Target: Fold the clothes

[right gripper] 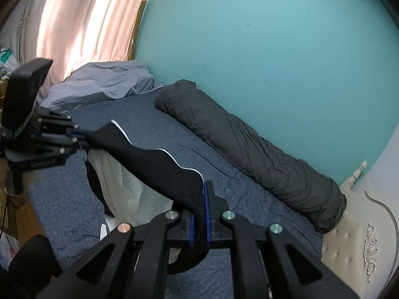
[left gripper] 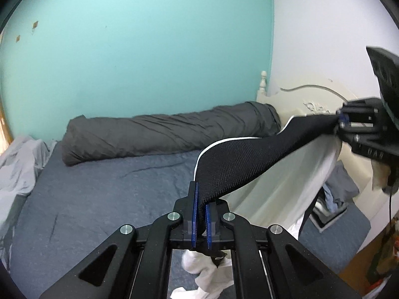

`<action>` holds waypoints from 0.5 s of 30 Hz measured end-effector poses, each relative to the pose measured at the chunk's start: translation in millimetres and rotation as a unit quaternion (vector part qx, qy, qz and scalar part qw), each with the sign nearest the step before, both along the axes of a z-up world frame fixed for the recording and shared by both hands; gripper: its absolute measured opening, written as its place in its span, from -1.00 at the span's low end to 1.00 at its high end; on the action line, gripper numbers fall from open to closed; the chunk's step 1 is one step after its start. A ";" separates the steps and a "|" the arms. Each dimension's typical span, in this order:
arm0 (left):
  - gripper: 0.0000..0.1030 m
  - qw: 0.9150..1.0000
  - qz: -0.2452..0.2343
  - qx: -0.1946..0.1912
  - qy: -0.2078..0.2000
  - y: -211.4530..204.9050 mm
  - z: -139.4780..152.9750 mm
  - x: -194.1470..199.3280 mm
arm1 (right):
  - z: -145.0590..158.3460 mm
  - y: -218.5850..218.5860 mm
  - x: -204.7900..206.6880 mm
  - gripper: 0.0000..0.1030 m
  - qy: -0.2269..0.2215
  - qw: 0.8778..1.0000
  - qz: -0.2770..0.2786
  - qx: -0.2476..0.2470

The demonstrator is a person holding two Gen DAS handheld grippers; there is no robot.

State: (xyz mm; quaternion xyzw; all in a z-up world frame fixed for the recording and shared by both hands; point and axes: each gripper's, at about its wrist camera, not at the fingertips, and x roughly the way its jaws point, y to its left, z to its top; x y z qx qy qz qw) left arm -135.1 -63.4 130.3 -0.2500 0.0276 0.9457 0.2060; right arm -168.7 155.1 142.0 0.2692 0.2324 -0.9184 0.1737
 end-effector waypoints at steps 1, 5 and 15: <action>-0.90 1.000 0.002 0.000 0.004 -0.6 5.6 2.9 | 0.6 -0.7 0.5 -0.89 0.002 1.000 -0.001 -0.001; -0.91 1.000 0.008 -0.005 0.023 -1.3 26.1 8.1 | 8.3 -0.3 6.5 -0.89 0.016 1.000 -0.005 -0.009; -0.91 0.996 0.015 -0.016 0.090 2.0 98.3 49.4 | 73.0 5.1 54.3 -0.89 0.076 0.997 -0.006 -0.027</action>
